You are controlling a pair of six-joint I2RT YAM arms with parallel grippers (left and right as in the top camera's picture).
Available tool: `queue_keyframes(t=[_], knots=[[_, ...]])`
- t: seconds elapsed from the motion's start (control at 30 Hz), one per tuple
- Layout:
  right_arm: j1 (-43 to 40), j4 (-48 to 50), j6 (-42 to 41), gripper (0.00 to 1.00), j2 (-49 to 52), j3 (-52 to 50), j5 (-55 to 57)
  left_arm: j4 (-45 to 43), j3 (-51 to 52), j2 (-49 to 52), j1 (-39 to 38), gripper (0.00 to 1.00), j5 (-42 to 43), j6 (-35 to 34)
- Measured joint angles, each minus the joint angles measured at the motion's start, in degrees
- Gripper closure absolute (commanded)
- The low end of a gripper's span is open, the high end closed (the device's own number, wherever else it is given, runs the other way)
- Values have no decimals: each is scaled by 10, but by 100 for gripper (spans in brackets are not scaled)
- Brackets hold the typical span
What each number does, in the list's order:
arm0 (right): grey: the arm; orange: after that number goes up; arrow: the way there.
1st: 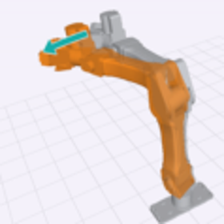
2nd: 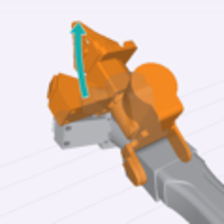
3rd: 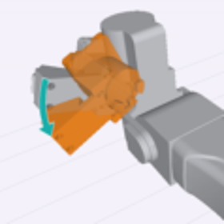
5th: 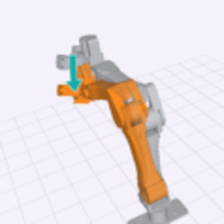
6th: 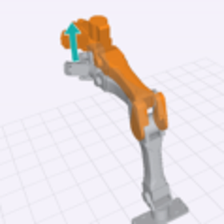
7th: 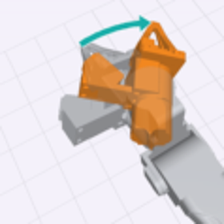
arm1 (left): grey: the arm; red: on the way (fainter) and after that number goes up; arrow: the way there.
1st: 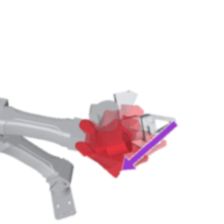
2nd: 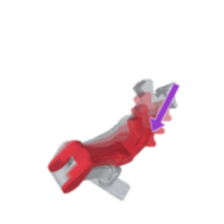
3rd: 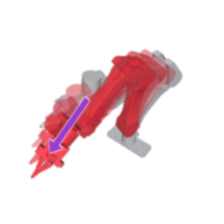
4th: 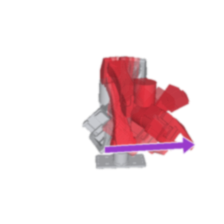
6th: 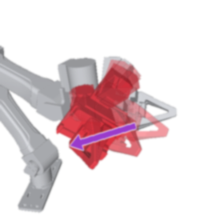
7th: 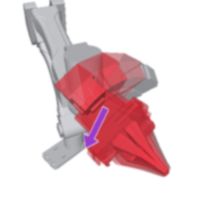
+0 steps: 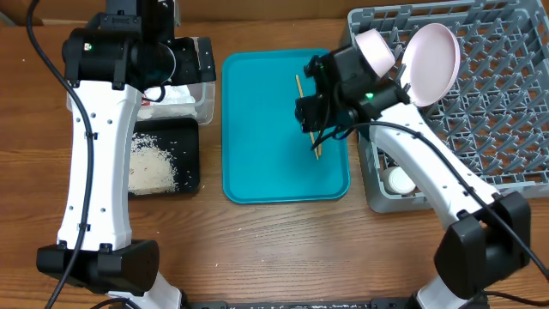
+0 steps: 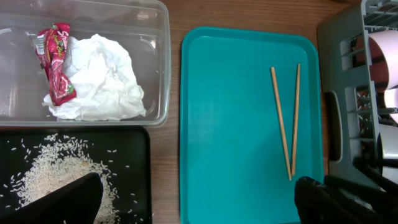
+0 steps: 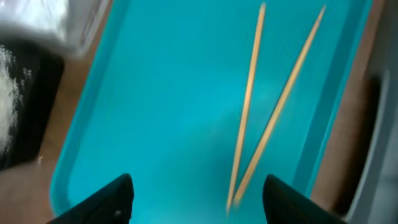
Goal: Sort waste into correct bins and load items into the dishwasher
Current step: 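Lower the right gripper onto the chopsticks on the teal tray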
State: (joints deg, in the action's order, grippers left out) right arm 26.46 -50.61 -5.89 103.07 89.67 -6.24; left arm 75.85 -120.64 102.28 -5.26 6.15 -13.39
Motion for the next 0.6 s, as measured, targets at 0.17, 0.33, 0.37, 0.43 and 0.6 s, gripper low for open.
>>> queue_keyframes(t=[0.17, 0.33, 0.37, 0.43, 0.6], knots=[[11, -96, -16, 27, 3, 167, 25, 0, 0, 0, 0, 0, 0, 0], [0, -139, -22, 27, 5, 238, 38, 0, 0, 0, 0, 0, 0, 0], [-2, -151, -23, 26, 15, 238, 40, 0, 0, 0, 0, 0, 0, 0], [-5, -170, -24, 22, 52, 239, 45, 0, 0, 0, 0, 0, 0, 0], [-5, -187, -28, 0, 196, 235, 56, 0, 0, 0, 0, 0, 0, 0]])
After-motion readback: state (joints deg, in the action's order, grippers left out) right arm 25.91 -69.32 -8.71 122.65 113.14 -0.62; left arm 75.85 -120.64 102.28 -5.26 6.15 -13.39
